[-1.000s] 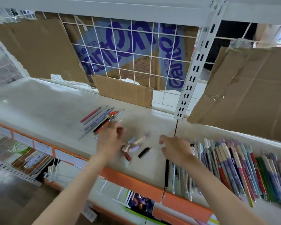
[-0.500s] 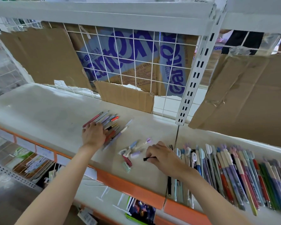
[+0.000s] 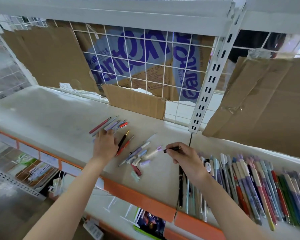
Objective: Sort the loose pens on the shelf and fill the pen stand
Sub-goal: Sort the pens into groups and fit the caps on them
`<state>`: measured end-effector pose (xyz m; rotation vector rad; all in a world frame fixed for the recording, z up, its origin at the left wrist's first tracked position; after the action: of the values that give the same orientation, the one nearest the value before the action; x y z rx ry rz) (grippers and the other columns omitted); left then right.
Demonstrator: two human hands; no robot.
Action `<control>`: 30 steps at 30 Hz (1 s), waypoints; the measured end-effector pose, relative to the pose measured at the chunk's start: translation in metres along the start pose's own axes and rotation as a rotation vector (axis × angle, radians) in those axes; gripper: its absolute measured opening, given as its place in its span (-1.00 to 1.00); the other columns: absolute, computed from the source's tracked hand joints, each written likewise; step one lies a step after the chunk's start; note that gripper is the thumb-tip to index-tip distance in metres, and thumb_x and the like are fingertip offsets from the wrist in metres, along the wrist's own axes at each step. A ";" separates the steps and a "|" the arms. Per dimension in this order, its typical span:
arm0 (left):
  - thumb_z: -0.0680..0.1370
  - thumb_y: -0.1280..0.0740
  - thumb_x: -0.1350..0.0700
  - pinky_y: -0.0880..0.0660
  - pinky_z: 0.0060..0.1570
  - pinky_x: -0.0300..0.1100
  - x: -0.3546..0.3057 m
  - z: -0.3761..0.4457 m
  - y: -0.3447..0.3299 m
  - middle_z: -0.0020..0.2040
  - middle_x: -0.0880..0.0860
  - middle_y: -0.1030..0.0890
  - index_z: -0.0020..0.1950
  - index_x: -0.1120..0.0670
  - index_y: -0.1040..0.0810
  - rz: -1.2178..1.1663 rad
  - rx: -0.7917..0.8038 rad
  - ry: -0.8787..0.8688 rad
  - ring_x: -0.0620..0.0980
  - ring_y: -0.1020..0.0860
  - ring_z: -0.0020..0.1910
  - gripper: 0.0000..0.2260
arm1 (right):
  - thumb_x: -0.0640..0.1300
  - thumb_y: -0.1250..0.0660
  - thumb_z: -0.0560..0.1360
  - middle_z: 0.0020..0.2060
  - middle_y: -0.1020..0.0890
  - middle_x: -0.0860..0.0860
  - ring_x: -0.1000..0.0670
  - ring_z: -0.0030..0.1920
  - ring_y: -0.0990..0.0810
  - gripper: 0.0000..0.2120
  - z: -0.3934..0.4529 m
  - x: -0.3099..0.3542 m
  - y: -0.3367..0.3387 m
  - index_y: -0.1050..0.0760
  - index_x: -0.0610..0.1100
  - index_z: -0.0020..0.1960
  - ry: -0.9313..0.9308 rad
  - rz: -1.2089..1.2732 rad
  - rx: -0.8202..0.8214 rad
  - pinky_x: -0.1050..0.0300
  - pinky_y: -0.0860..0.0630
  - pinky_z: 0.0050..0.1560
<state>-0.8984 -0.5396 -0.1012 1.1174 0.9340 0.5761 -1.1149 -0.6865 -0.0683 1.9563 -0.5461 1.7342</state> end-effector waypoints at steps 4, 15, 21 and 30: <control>0.55 -0.28 0.02 -0.33 0.14 0.10 -0.010 0.002 -0.009 0.17 0.25 -0.46 0.21 0.21 -0.43 0.108 -0.005 -0.068 0.26 -0.40 0.21 -0.67 | -0.26 -0.31 0.53 -0.45 -0.56 0.21 0.17 -0.39 -0.42 -0.93 -0.001 -0.003 0.004 -0.55 -0.17 -0.11 -0.017 0.020 -0.032 0.33 -0.35 -0.30; 0.60 -0.19 0.19 -0.35 -0.32 -0.16 -0.057 -0.043 0.010 -0.28 0.09 -0.50 -0.05 0.11 -0.33 -0.521 0.106 -0.224 0.09 -0.48 -0.30 -0.94 | -0.26 -0.31 0.52 -0.28 -0.57 -0.05 0.02 -0.30 -0.47 -0.95 0.005 -0.005 0.025 -0.54 -0.16 -0.05 -0.013 0.285 -0.241 0.19 -0.47 -0.20; 0.59 -0.23 0.19 -0.24 -0.38 -0.32 -0.082 -0.088 0.003 -0.34 -0.05 -0.43 -0.12 0.01 -0.31 -0.598 0.294 -0.350 -0.22 -0.38 -0.40 -0.85 | -0.17 -0.27 0.56 -0.26 -0.54 -0.04 0.06 -0.29 -0.49 -0.88 0.001 0.000 0.016 -0.56 -0.06 0.04 0.076 0.175 -0.212 0.20 -0.49 -0.12; 0.59 -0.22 0.19 -0.25 -0.37 -0.32 -0.086 -0.090 0.010 -0.35 -0.08 -0.43 -0.11 0.00 -0.31 -0.616 0.294 -0.387 -0.23 -0.39 -0.38 -0.86 | -0.22 -0.26 0.56 -0.28 -0.54 -0.07 0.07 -0.31 -0.46 -0.88 -0.001 0.007 0.010 -0.53 -0.09 0.04 0.145 0.153 -0.211 0.28 -0.46 -0.22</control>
<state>-1.0190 -0.5591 -0.0755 1.0739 0.9726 -0.2810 -1.1203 -0.6939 -0.0609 1.6672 -0.8085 1.8109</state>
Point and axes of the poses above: each hand's wrist, its own z-axis towards the middle knuckle, its own y-axis out of the back of the hand, x = y × z, the point moved 2 cm from there along z, towards the middle knuckle
